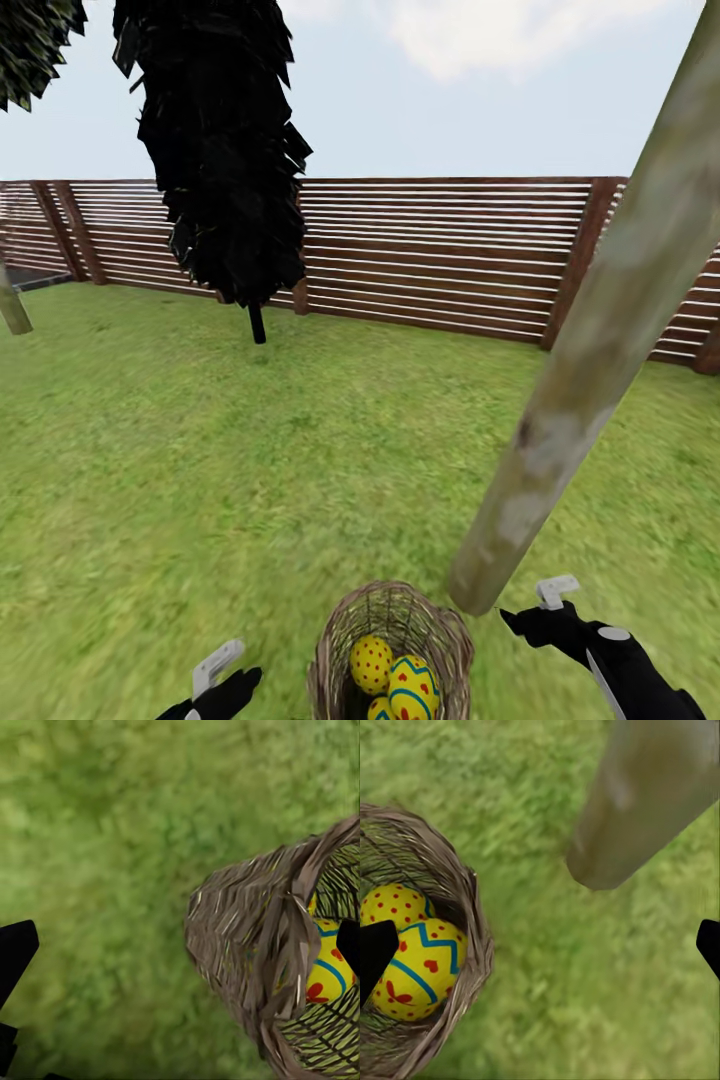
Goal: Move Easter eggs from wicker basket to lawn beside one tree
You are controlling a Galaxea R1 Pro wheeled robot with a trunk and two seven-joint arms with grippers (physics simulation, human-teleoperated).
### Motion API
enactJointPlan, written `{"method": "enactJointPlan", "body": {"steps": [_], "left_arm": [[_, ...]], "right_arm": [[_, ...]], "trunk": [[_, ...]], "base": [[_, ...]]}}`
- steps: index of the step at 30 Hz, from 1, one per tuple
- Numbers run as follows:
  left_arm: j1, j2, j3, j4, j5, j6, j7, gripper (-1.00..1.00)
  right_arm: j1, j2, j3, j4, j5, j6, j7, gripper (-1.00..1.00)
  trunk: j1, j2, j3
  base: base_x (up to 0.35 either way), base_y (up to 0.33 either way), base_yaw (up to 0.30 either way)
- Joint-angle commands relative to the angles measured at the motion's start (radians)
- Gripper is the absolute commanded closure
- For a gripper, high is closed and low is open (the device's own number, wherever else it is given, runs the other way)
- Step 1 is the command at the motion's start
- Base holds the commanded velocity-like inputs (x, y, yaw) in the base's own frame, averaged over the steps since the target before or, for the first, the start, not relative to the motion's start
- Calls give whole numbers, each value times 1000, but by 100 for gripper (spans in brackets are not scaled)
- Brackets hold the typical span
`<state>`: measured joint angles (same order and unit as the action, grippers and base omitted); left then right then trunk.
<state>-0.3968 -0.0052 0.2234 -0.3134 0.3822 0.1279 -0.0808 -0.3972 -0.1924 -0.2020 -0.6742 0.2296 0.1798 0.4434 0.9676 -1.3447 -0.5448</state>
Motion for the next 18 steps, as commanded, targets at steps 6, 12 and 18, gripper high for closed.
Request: {"method": "enactJointPlan", "body": {"steps": [6,12,18], "left_arm": [[0,-1,5,0,7,7,-4,-100],[0,-1,6,5,7,7,-2,-100],[0,-1,7,8,7,7,-2,-100]], "right_arm": [[0,4,-3,15,11,5,4,-100],[0,76,-2,68,72,4,-31,-100],[0,143,-2,104,279,5,-67,-100]], "trunk": [[-23,42,18],[-46,84,37],[-69,126,56]], "base": [[0,0,291],[0,0,291],[0,0,291]]}}
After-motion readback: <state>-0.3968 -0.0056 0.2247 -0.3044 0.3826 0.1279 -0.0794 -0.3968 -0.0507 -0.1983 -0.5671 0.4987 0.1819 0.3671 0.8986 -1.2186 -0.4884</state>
